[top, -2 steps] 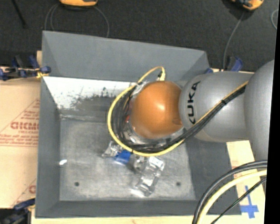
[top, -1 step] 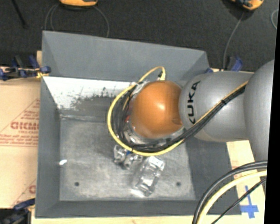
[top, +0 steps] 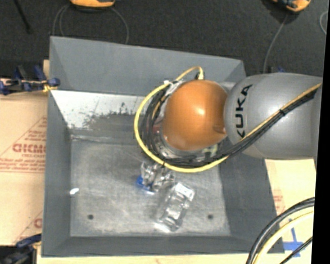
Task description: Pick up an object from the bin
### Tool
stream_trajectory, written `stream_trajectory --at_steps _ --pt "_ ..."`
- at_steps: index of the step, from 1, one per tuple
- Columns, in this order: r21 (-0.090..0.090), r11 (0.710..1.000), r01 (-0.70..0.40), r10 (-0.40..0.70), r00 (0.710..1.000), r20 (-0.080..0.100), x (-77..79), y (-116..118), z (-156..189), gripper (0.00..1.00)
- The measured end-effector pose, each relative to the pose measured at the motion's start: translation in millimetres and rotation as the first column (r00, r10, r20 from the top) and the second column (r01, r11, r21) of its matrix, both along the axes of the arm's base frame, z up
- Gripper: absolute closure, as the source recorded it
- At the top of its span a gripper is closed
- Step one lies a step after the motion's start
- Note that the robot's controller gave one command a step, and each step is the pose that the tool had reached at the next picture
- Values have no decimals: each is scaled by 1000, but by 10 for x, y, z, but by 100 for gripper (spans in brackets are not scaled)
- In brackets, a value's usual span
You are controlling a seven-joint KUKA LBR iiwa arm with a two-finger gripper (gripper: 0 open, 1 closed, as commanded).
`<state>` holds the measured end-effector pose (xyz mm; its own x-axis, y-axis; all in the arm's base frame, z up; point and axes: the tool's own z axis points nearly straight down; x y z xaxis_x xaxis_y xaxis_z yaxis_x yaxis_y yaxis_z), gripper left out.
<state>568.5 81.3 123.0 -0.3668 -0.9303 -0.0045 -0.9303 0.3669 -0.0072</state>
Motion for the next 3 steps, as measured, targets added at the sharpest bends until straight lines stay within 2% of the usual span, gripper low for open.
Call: stream_trajectory --at_steps 1,2,3 --pt "5 998 59 -59 998 -1 118 -62 -235 100" --pt "1 997 71 -71 997 4 235 -123 679 100" --pt "1 996 88 -88 996 0 349 -28 936 100"
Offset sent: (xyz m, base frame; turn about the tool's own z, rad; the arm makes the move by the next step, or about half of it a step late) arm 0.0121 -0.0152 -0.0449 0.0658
